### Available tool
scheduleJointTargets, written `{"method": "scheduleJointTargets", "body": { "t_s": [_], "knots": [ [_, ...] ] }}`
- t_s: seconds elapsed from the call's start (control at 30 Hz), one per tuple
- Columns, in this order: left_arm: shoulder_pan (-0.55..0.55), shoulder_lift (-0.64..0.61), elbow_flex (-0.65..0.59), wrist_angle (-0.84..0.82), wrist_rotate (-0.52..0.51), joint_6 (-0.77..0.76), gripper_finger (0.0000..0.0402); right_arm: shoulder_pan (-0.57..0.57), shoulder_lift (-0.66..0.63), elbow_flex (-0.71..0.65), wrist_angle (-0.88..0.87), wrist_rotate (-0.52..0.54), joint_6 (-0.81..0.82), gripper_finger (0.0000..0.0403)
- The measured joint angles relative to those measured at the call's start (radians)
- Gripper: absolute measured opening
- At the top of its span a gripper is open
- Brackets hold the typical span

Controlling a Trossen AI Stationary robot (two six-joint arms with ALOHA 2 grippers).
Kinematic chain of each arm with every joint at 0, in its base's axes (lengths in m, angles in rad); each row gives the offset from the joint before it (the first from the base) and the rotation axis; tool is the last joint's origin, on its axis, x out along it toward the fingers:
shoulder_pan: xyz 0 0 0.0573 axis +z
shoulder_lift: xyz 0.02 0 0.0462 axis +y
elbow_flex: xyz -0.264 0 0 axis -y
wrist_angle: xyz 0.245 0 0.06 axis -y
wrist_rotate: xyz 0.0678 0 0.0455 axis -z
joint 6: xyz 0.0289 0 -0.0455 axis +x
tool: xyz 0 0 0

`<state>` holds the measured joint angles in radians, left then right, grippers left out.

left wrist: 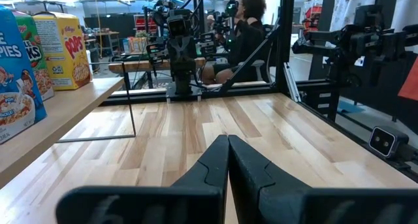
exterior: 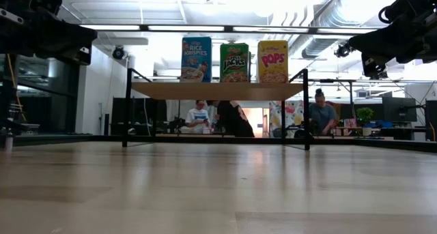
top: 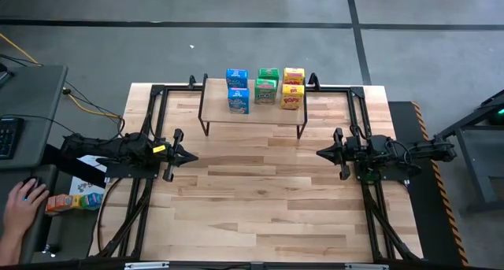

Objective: Stack cereal on shelf
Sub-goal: Return to Home Position

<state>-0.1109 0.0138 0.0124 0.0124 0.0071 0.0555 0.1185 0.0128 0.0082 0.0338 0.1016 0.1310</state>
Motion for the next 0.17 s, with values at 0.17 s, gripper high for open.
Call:
{"method": "scheduleJointTargets", "body": {
  "t_s": [0.17],
  "knots": [
    [0.0,0.0,0.0,0.0,0.0,0.0,0.0003,0.0,0.0,0.0,0.0,0.0,0.0,0.0]
  ]
}}
